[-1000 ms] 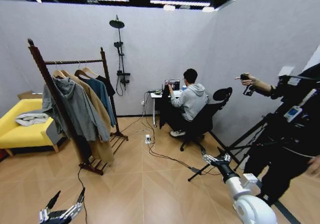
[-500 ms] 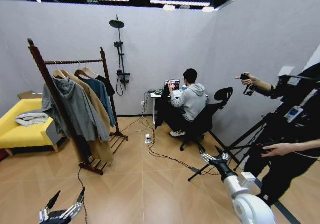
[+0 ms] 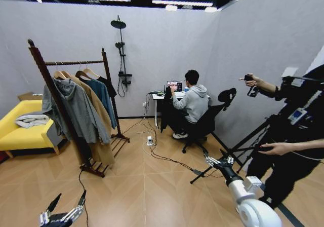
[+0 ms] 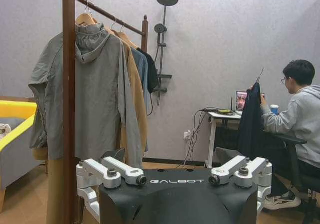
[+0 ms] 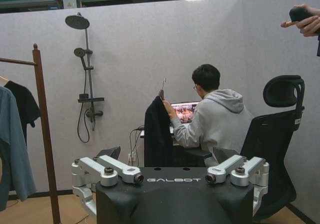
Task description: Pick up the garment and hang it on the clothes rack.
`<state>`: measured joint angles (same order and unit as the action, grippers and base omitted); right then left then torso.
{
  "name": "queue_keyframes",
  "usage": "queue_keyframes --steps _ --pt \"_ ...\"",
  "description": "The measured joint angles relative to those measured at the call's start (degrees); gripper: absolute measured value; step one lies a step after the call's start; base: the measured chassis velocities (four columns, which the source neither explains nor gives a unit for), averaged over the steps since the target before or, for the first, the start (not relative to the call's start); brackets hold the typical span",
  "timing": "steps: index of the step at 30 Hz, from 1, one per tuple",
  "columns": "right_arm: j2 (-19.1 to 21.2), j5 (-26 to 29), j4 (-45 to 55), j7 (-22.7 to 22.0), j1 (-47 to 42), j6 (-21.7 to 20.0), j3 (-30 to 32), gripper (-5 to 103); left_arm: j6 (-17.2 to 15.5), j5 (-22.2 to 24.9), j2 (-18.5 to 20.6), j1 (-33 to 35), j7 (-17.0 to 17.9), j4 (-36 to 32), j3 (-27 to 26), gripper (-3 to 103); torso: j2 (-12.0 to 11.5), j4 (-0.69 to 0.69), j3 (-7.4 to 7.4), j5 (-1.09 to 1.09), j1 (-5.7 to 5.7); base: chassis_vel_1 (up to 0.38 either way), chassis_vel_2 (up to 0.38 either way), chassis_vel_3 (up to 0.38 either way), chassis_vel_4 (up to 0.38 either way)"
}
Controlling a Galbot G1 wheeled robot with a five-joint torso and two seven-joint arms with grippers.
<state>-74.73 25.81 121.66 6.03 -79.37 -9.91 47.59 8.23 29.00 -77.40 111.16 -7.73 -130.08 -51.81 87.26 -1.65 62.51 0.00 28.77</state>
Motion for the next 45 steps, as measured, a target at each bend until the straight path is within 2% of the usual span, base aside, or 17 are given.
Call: queue_keyframes --steps 17,27,28,30,31,33,34,36,38,39,42,43,45 --pt "0.2 0.5 0.1 0.7 -0.1 0.5 -0.8 100 0.0 0.0 0.0 0.0 0.0 0.0 0.0 100 0.0 0.00 0.01 0.00 0.01 -0.119 0.112 0.117 -0.119" --pt "0.4 0.7 0.7 0.8 -0.4 0.5 -0.6 100 0.0 0.0 0.0 0.0 0.0 0.0 0.0 100 0.0 0.00 0.01 0.04 0.01 -0.281 0.280 0.278 -0.286" --pt "0.3 0.7 0.8 0.8 -0.5 0.5 -0.6 100 0.0 0.0 0.0 0.0 0.0 0.0 0.0 100 0.0 0.00 0.00 -0.03 0.00 -0.374 0.366 0.354 -0.375" --pt "0.2 0.7 0.8 0.8 -0.6 0.5 -0.8 100 0.0 0.0 0.0 0.0 0.0 0.0 0.0 100 0.0 -0.01 -0.01 -0.04 0.00 -0.370 0.375 0.367 -0.375" --pt "0.1 0.6 0.8 0.8 -0.7 0.5 -0.9 100 0.0 0.0 0.0 0.0 0.0 0.0 0.0 100 0.0 0.01 0.01 0.05 0.02 -0.365 0.383 0.338 -0.354" --pt "0.1 0.6 0.8 0.8 -0.7 0.5 -1.0 100 0.0 0.0 0.0 0.0 0.0 0.0 0.0 100 0.0 0.00 0.02 0.06 0.03 -0.356 0.375 0.338 -0.362" --pt "0.1 0.5 0.9 0.8 -0.7 0.5 -1.0 100 0.0 0.0 0.0 0.0 0.0 0.0 0.0 100 0.0 0.00 0.00 -0.04 0.02 -0.347 0.359 0.379 -0.371" --pt "0.1 0.5 0.9 0.9 -0.7 0.5 -1.0 100 0.0 0.0 0.0 0.0 -0.1 0.0 0.0 100 0.0 -0.02 0.00 -0.06 0.00 -0.392 0.382 0.377 -0.357" --pt "0.1 0.4 0.9 0.9 -0.7 0.5 -1.0 100 0.0 0.0 0.0 0.0 0.0 0.0 0.0 100 0.0 0.01 0.03 0.07 0.03 -0.356 0.367 0.368 -0.357" --pt "0.1 0.4 0.9 0.8 -0.7 0.5 -0.9 100 0.0 0.0 0.0 0.0 0.0 0.0 0.0 100 0.0 0.00 0.00 -0.07 0.02 -0.365 0.327 0.362 -0.352" --pt "0.1 0.4 1.0 0.8 -0.7 0.4 -0.8 100 0.0 0.0 0.0 0.0 0.0 0.0 0.0 100 0.0 -0.03 -0.01 -0.10 0.01 -0.381 0.327 0.362 -0.368" --pt "0.0 0.5 1.2 0.8 -0.7 0.4 -0.5 100 0.0 0.0 0.0 0.0 0.0 0.0 0.0 100 0.0 0.01 0.00 0.07 0.01 -0.310 0.371 0.344 -0.335" --pt "0.0 0.7 1.2 0.8 -0.7 0.4 -0.3 100 0.0 0.0 0.0 0.0 0.0 0.0 0.0 100 0.0 -0.01 -0.01 -0.09 0.00 -0.363 0.348 0.356 -0.347"
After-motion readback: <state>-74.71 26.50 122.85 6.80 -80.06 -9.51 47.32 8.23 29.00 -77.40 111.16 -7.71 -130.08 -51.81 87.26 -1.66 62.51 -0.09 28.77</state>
